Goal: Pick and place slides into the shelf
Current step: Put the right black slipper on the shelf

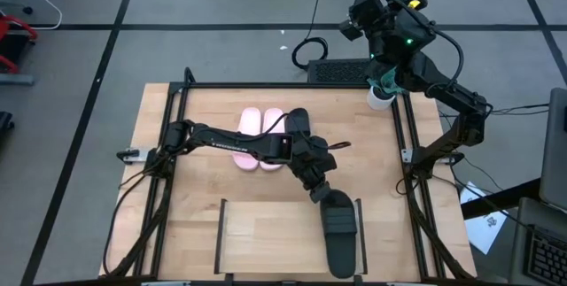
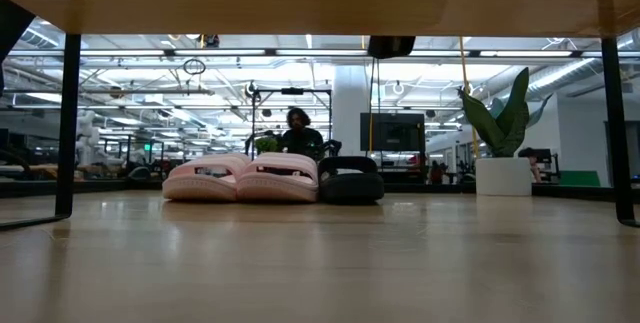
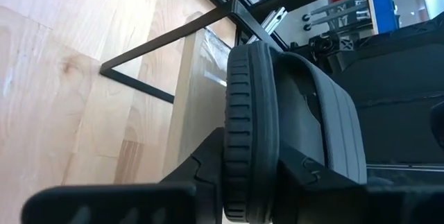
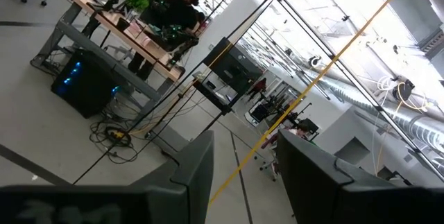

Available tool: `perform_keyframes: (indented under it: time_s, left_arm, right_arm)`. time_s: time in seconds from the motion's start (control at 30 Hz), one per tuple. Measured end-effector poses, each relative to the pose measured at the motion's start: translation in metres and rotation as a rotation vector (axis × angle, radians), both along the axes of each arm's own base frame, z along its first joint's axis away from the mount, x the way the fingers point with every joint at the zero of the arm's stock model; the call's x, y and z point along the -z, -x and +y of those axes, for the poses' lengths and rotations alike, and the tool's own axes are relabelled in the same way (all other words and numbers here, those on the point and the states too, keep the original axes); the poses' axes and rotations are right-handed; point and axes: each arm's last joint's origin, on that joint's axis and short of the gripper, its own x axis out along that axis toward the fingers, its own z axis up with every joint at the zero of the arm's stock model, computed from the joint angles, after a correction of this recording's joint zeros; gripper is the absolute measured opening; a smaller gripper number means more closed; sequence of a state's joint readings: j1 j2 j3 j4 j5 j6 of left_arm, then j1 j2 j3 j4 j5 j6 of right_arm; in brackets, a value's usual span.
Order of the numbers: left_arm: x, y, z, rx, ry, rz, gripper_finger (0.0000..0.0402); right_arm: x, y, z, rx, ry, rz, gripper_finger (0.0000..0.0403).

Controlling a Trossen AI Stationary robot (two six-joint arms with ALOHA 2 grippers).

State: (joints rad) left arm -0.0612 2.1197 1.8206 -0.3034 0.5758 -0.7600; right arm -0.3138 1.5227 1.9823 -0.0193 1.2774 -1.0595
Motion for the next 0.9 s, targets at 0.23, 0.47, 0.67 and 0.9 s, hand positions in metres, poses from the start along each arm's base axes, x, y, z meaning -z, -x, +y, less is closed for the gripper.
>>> perform_keyframes:
  time_s: [0.23,0.47,0.67,0.9]
  left_arm:
    - [-0.0002,-0.0003,0.0014,0.001,-0.007,-0.009,0.0082]
    - [-0.0009,-0.0012,0.0027,0.007,-0.02,-0.033,0.0083]
    - [-0.0008,-0.0012,0.0023,0.022,-0.031,-0.046,0.0083]
    - [-0.0009,-0.001,0.0017,0.044,-0.037,-0.058,0.0084]
  right_arm:
    - [-0.0001,-0.0003,0.0002,-0.007,0.002,0.001,0.0146]
    - [-0.0005,-0.0015,0.0005,-0.056,0.018,-0.044,0.0146]
    - [-0.0005,-0.0015,0.0005,-0.056,0.018,-0.042,0.0146]
    - [-0.0005,-0.0015,0.0005,-0.056,0.018,-0.04,0.0146]
